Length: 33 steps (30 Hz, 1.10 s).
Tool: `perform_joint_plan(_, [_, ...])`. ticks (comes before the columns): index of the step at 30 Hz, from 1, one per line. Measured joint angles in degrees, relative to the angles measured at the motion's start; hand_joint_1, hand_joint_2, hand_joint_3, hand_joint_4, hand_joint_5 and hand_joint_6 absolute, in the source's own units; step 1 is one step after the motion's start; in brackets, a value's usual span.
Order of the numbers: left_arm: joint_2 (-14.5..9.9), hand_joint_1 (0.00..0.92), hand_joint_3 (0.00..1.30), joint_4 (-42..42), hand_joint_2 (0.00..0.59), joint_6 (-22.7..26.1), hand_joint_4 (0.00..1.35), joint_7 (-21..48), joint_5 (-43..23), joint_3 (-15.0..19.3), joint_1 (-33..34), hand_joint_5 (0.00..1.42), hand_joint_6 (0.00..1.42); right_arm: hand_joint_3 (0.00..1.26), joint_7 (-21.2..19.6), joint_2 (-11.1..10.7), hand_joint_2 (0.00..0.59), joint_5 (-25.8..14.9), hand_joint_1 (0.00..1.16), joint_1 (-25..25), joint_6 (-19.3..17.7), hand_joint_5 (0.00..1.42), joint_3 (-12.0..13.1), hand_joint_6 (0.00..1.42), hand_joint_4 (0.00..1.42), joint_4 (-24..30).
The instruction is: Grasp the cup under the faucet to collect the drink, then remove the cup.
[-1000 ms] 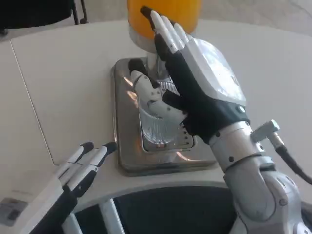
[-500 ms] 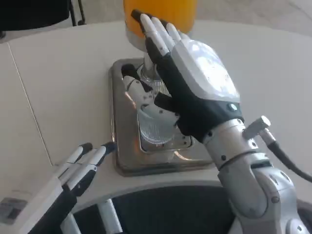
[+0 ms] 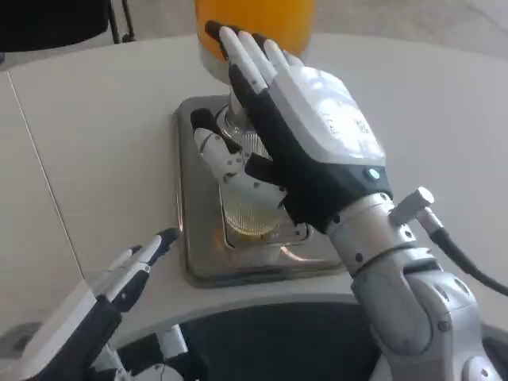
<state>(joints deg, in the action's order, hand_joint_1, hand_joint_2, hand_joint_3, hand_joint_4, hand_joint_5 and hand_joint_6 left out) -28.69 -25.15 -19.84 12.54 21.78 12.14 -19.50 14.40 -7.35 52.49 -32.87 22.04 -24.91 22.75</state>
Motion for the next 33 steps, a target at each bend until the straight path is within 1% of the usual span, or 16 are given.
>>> perform_joint_plan(3, [1.30,0.021,0.00,-1.02,0.067,3.21,0.00,0.37,-1.24,-0.56,0.27,0.08,0.21,0.00,0.01,0.00,0.523,0.00,0.09,0.20,0.03,0.00,0.00,0.00,0.00,0.20])
perform_joint_plan(7, [5.50,0.038,0.00,-3.47,0.058,9.06,0.00,0.35,-1.65,-3.16,1.73,0.09,0.23,0.00,0.05,0.01,0.523,-0.01,0.09,0.47,0.12,0.00,0.00,0.00,0.00,0.50])
perform_joint_plan(10, [7.24,0.049,0.00,-4.47,0.056,11.12,0.00,0.20,-1.48,-4.06,2.33,0.09,0.24,0.00,0.29,0.01,0.523,-0.02,0.09,0.57,0.12,0.00,0.00,0.00,0.00,0.72])
perform_joint_plan(12, [9.69,0.055,0.00,-5.31,0.055,13.55,0.00,-0.93,-0.99,-4.96,3.14,0.10,0.25,0.00,0.51,0.01,0.523,-0.02,0.09,0.64,0.14,0.00,0.00,0.00,0.00,0.93])
perform_joint_plan(14, [10.78,0.056,0.00,-5.64,0.055,14.82,0.00,-1.76,-0.66,-5.55,3.77,0.10,0.25,0.00,0.72,0.01,0.522,-0.02,0.09,0.68,0.15,0.00,0.00,0.00,0.00,1.09])
perform_joint_plan(17, [14.32,0.056,0.00,-6.33,0.054,17.81,0.00,-4.62,1.70,-7.49,5.33,0.11,0.25,0.00,1.17,0.02,0.522,-0.02,0.08,0.83,0.20,0.00,0.00,0.00,0.00,1.52])
perform_joint_plan(19, [15.78,0.056,0.00,-6.49,0.054,18.92,0.00,-6.21,3.56,-8.64,6.15,0.11,0.25,0.00,1.46,0.01,0.522,-0.02,0.08,0.92,0.21,0.00,0.00,0.00,0.00,1.79])
perform_joint_plan(21, [16.63,0.060,0.00,-6.54,0.053,19.45,0.00,-7.02,4.23,-9.27,6.57,0.11,0.25,0.00,1.59,0.00,0.522,-0.02,0.08,1.07,0.22,0.00,0.00,0.00,0.00,2.04])
perform_joint_plan(22, [17.35,0.061,0.00,-6.54,0.053,20.05,0.00,-8.07,5.86,-10.00,6.95,0.11,0.25,0.00,1.65,0.00,0.522,-0.02,0.08,1.18,0.22,0.00,0.00,0.00,0.00,2.20])
perform_joint_plan(24, [18.31,0.068,0.00,-6.53,0.051,20.71,0.00,-9.07,6.76,-11.11,7.51,0.12,0.26,0.00,1.91,-0.01,0.522,-0.02,0.08,1.32,0.23,0.00,0.01,0.00,0.00,2.42])
perform_joint_plan(26, [20.02,0.093,0.00,-6.37,0.051,22.24,0.00,-10.77,8.85,-12.82,8.69,0.13,0.27,0.00,2.13,0.01,0.522,-0.02,0.08,1.51,0.23,0.00,0.01,0.00,0.00,2.63])
perform_joint_plan(29, [21.23,0.121,0.00,-6.00,0.046,23.05,0.00,-12.08,10.59,-14.22,9.19,0.14,0.29,0.00,2.63,0.05,0.522,-0.03,0.08,1.59,0.23,0.00,0.01,0.00,0.00,2.82])
perform_joint_plan(31, [22.14,0.164,0.00,-5.36,0.042,23.50,0.00,-13.53,11.64,-15.44,9.31,0.14,0.30,0.00,2.92,0.06,0.522,-0.05,0.08,1.66,0.23,0.00,0.01,0.00,0.00,3.00])
perform_joint_plan(33, [22.60,0.182,0.00,-4.87,0.039,23.59,0.00,-14.32,12.62,-15.98,9.39,0.15,0.31,0.00,3.08,0.09,0.524,-0.08,0.08,1.73,0.23,0.00,0.01,0.00,0.00,3.11])
